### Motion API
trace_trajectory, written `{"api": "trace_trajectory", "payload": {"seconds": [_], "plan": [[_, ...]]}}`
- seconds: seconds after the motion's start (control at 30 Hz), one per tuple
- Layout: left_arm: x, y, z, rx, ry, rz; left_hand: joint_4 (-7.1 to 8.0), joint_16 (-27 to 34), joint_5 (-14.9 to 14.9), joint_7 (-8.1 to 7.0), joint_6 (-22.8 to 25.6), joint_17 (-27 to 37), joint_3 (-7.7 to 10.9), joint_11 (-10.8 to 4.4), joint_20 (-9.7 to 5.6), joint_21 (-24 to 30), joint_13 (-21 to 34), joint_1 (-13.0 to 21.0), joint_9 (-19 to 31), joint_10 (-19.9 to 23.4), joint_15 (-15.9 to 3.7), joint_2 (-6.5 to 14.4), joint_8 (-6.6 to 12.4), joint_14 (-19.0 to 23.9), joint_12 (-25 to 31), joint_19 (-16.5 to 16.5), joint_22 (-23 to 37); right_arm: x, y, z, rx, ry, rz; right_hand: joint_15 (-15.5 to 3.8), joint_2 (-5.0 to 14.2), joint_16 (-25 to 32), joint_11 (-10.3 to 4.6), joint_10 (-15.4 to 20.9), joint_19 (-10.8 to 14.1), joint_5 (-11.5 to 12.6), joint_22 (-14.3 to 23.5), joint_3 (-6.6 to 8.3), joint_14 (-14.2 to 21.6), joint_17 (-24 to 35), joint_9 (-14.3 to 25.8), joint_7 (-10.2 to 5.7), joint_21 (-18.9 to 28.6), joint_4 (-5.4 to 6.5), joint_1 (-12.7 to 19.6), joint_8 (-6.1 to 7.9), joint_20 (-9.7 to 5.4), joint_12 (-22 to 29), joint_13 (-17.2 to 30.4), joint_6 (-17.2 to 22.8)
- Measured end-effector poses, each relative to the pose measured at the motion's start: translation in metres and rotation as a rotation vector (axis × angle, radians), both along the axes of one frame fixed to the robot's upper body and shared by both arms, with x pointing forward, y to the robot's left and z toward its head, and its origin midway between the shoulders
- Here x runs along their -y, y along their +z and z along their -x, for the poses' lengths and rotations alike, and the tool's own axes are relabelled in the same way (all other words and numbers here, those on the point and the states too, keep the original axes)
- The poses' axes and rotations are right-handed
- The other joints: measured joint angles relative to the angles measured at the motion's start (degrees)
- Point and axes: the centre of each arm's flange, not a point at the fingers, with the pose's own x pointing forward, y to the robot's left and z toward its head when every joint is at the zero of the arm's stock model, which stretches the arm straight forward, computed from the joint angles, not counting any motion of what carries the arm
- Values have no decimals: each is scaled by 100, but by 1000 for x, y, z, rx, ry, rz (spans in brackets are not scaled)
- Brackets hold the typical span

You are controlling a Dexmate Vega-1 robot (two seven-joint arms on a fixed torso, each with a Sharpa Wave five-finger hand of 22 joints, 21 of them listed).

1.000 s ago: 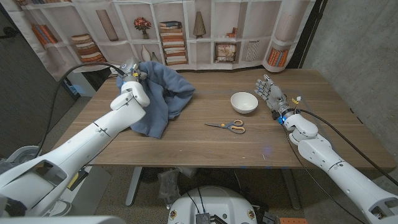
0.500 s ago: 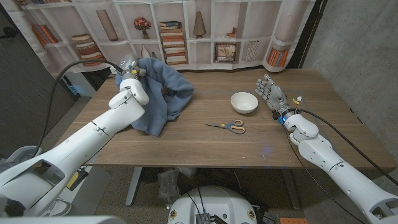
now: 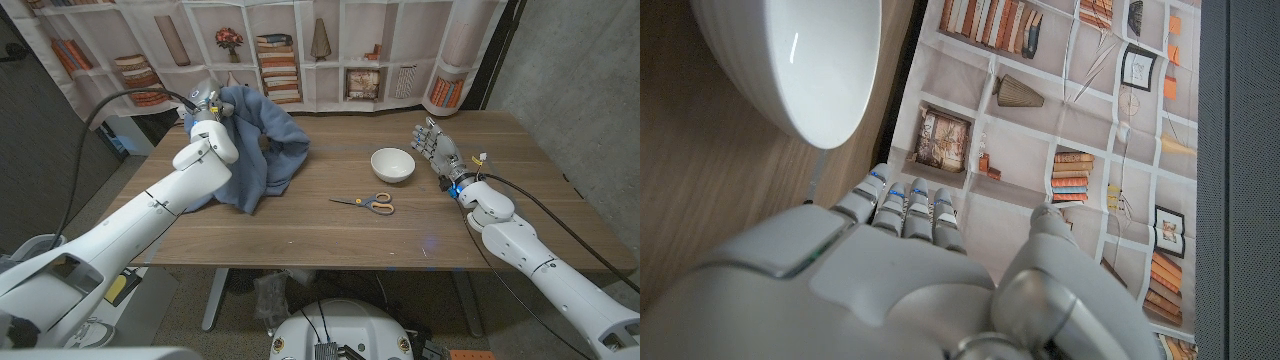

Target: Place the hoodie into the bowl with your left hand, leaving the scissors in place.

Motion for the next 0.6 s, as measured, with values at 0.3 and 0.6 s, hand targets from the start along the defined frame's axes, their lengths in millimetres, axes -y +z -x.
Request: {"api": "trace_trajectory", "payload": {"seconds": [0.3, 0.6], "plan": [[1, 12, 8, 18, -2, -12, -24, 0, -1, 0, 0, 0, 24, -22, -36, 56, 12, -83, -2, 22, 6, -8, 18, 8, -30, 35, -34, 0, 1, 2, 3, 0, 2, 0, 0, 0, 0, -1, 0, 0, 0, 0, 0, 0, 0, 0, 0, 0, 0, 0, 0, 0, 0, 0], [5, 25, 22, 42, 16, -44, -24, 0, -17, -30, 30, 0, 24, -52, -275, 121, 43, -160, -2, 52, 78, -7, 18, 139, -72, 170, -66, 3, 4, 8, 17, -8, 4, 0, 0, 0, 0, -1, 0, 4, 0, 0, 0, 0, 0, 0, 0, 0, 0, 0, 0, 0, 0, 0]]}}
